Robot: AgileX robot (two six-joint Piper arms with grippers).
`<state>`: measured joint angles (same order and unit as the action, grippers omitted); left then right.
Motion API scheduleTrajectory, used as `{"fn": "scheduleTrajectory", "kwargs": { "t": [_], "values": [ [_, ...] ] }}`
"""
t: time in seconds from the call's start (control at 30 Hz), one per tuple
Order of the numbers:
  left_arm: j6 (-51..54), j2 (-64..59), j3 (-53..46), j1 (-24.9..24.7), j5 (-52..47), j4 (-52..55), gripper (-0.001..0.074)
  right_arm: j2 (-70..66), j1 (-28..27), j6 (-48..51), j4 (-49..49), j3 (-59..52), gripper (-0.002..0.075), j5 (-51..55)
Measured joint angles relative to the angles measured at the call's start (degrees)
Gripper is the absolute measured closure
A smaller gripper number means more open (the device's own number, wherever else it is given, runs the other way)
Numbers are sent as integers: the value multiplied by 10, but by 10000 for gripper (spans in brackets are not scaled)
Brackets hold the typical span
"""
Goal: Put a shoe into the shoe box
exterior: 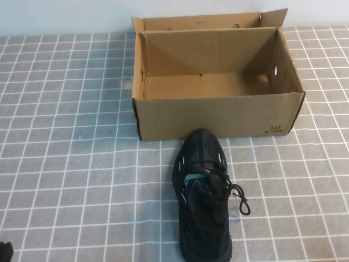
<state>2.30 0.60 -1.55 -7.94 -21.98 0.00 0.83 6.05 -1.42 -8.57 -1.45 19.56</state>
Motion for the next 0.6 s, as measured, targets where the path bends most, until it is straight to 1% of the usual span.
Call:
{"fn": "scheduleTrajectory", "kwargs": {
  "t": [0.4, 0.5, 0.6],
  "values": [
    [0, 0, 0, 0, 0, 0, 736, 0, 0, 0, -6, 0, 742, -12],
    [0, 0, 0, 0, 0, 0, 736, 0, 0, 0, -46, 0, 742, -45],
    [0, 0, 0, 0, 0, 0, 736, 0, 0, 0, -133, 0, 742, -102]
  ]
}}
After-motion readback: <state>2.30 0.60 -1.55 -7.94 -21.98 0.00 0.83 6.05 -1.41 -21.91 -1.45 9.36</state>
